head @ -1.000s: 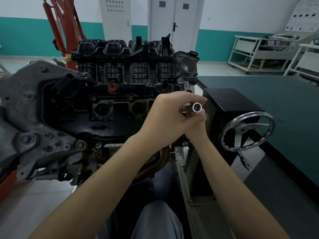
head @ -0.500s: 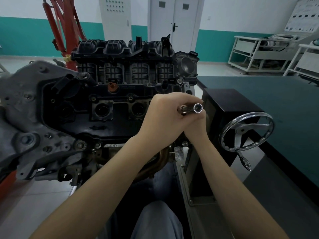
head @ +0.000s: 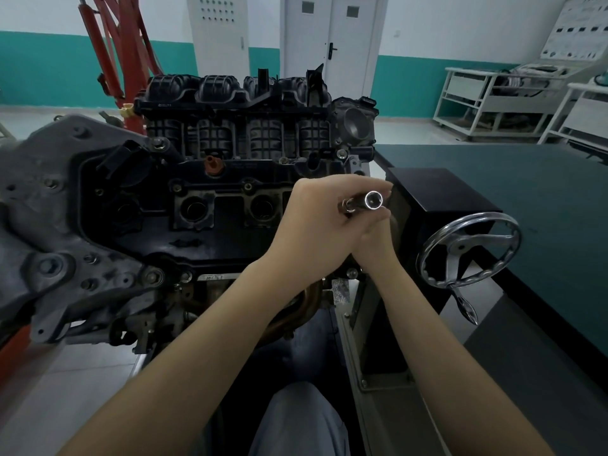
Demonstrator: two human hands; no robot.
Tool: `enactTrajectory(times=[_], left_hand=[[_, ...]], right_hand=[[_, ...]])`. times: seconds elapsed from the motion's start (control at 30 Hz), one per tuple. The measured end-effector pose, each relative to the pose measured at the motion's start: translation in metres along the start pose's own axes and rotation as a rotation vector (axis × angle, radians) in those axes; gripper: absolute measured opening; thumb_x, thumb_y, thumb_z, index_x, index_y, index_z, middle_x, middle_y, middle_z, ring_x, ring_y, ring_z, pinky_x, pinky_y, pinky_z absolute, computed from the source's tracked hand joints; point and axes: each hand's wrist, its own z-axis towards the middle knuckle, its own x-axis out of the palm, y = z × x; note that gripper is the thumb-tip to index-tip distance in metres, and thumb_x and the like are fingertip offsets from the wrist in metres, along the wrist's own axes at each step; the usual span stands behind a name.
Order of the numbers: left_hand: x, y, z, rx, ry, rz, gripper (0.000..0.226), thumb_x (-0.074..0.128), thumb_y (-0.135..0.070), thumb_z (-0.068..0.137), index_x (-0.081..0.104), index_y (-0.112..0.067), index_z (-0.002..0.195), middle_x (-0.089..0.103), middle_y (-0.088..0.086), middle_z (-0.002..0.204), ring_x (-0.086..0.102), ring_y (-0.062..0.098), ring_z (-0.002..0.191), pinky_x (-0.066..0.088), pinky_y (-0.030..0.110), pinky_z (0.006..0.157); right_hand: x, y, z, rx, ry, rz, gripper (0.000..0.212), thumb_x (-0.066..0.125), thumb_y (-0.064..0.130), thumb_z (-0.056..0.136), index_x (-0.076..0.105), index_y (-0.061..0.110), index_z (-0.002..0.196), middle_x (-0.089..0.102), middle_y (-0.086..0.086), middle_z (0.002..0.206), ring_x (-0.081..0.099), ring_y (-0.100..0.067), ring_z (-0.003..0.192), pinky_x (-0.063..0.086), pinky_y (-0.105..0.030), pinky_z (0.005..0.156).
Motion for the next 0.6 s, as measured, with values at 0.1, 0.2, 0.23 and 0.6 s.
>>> enactTrajectory(times=[0.1, 0.2, 0.23, 0.6], left_hand=[[-0.002, 0.000, 0.000, -0.026, 0.089, -0.072, 0.031, 0.069, 0.006, 0.082, 0.070, -0.006, 0.111, 0.072, 0.003, 0.103, 0.067, 0.009, 0.101, 0.053, 0.029, 0.093], [-0.001, 0.000, 0.000, -0.004, 0.029, 0.010, 0.032, 0.076, -0.001, 0.077, 0.071, -0.007, 0.107, 0.072, 0.001, 0.102, 0.067, 0.007, 0.098, 0.052, 0.027, 0.092], [0.000, 0.000, 0.000, 0.005, -0.007, 0.037, 0.030, 0.078, -0.003, 0.075, 0.073, -0.008, 0.104, 0.073, 0.001, 0.099, 0.067, 0.007, 0.095, 0.052, 0.027, 0.090], [-0.002, 0.000, -0.001, -0.025, 0.054, -0.021, 0.031, 0.075, 0.002, 0.077, 0.072, -0.008, 0.106, 0.073, 0.002, 0.099, 0.068, 0.008, 0.096, 0.054, 0.029, 0.090]], right_hand=[[0.000, 0.001, 0.000, 0.045, 0.003, 0.004, 0.038, 0.058, 0.005, 0.079, 0.052, 0.041, 0.072, 0.060, 0.042, 0.073, 0.054, 0.025, 0.071, 0.040, 0.003, 0.063], [0.001, 0.006, 0.002, 0.025, -0.066, 0.019, 0.019, 0.053, 0.033, 0.073, 0.064, 0.040, 0.058, 0.061, 0.032, 0.063, 0.056, 0.017, 0.063, 0.045, -0.006, 0.060], [0.002, 0.008, 0.001, 0.027, -0.056, -0.009, 0.024, 0.052, 0.032, 0.074, 0.065, 0.049, 0.062, 0.060, 0.034, 0.063, 0.056, 0.018, 0.063, 0.044, -0.005, 0.059], [-0.003, -0.009, 0.000, 0.027, -0.120, -0.004, 0.039, 0.056, -0.005, 0.082, 0.054, 0.032, 0.071, 0.059, 0.019, 0.060, 0.056, 0.020, 0.064, 0.045, -0.006, 0.059]])
